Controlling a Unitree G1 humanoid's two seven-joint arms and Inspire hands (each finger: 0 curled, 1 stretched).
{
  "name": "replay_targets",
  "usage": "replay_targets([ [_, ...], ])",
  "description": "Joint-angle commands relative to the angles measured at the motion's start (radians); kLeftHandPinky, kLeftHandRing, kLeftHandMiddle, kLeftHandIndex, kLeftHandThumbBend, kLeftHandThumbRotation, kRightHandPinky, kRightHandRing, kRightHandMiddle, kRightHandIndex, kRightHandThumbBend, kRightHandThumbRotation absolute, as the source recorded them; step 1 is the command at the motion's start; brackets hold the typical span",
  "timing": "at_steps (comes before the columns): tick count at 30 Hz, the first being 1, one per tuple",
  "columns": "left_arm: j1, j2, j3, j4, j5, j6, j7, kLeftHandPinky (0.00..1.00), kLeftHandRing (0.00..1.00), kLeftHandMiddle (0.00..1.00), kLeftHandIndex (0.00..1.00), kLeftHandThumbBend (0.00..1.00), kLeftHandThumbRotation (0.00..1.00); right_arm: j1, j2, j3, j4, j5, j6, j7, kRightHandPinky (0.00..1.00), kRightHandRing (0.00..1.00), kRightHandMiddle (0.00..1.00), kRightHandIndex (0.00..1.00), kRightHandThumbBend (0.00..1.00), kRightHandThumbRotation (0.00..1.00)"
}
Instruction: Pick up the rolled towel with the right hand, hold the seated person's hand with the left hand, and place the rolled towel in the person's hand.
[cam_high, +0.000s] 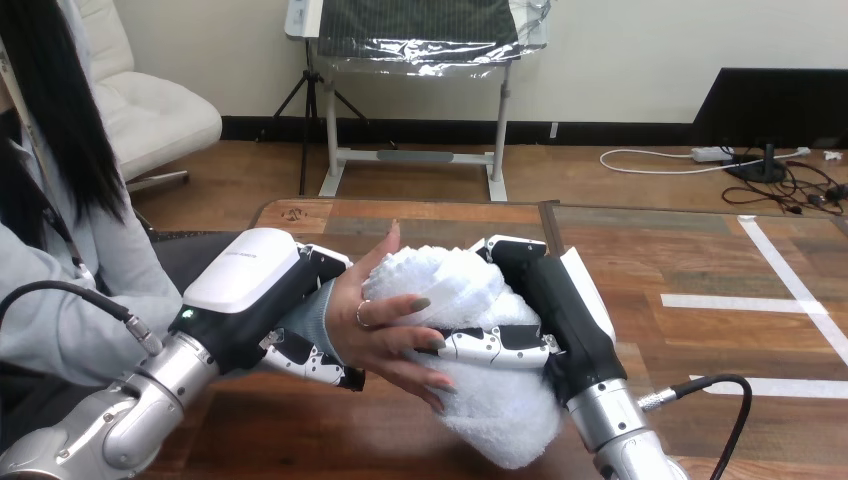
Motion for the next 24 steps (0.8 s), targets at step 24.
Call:
replay_targets([
  [24, -0.066, -0.028, 0.011, -0.015, -0.013, -0.026, 0.029, 0.28, 0.32, 0.37, 0.42, 1.00, 0.25, -0.087, 0.019, -0.003, -0.037, 0.034, -0.031, 0.006, 0.25, 0.30, 0.38, 0.40, 0.85, 0.00],
])
